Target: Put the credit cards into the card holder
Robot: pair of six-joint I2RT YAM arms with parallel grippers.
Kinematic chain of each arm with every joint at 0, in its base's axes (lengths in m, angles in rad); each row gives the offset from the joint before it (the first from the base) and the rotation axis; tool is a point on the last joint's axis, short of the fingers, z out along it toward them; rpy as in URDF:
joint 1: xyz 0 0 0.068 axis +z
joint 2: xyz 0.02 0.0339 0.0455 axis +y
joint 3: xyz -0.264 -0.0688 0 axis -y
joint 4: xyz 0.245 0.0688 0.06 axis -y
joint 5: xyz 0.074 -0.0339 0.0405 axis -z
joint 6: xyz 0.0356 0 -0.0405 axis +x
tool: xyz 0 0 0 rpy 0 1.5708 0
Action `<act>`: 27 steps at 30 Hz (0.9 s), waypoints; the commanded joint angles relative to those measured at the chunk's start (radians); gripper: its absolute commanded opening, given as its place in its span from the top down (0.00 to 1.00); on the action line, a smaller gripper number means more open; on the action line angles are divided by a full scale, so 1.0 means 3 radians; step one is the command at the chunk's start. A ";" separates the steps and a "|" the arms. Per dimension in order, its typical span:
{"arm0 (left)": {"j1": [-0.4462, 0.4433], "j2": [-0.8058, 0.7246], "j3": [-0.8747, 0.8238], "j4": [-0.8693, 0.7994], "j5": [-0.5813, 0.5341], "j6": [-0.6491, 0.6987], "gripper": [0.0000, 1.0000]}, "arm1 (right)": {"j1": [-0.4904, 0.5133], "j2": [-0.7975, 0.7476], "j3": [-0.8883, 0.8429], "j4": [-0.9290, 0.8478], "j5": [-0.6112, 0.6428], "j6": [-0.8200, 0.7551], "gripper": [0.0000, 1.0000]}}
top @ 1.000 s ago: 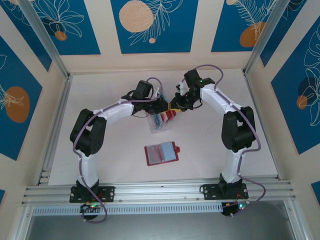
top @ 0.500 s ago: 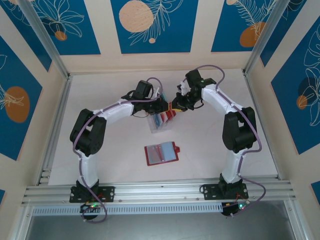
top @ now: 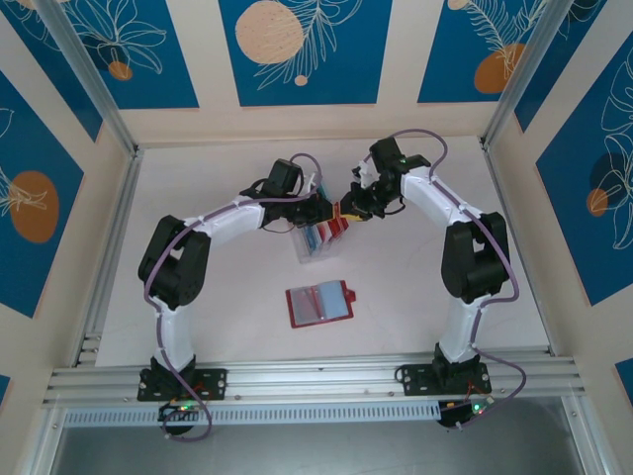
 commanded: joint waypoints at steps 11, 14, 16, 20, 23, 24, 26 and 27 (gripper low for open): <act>-0.0044 0.0051 -0.0116 -0.0174 -0.0138 0.0089 0.87 | -0.0032 -0.0183 -0.0056 0.0029 -0.0288 0.0056 0.90; -0.0043 0.0056 -0.0125 -0.0169 -0.0136 0.0087 0.87 | -0.0029 -0.0188 -0.0062 0.0032 -0.0303 0.0068 0.91; -0.0044 0.0050 -0.0130 -0.0167 -0.0137 0.0090 0.87 | -0.0027 -0.0192 -0.0062 0.0035 -0.0311 0.0068 0.90; -0.0042 0.0053 -0.0128 -0.0168 -0.0136 0.0089 0.87 | -0.0042 -0.0209 -0.0068 0.0052 -0.0341 0.0083 0.88; -0.0042 0.0050 -0.0129 -0.0171 -0.0140 0.0090 0.87 | -0.0048 -0.0209 -0.0076 0.0062 -0.0364 0.0084 0.86; -0.0044 0.0050 -0.0134 -0.0170 -0.0138 0.0094 0.87 | -0.0051 -0.0206 -0.0075 0.0061 -0.0367 0.0089 0.86; -0.0040 0.0045 -0.0140 -0.0167 -0.0139 0.0091 0.87 | -0.0054 -0.0214 -0.0085 0.0063 -0.0378 0.0094 0.86; -0.0045 0.0048 -0.0143 -0.0164 -0.0139 0.0089 0.87 | -0.0056 -0.0214 -0.0091 0.0074 -0.0389 0.0094 0.86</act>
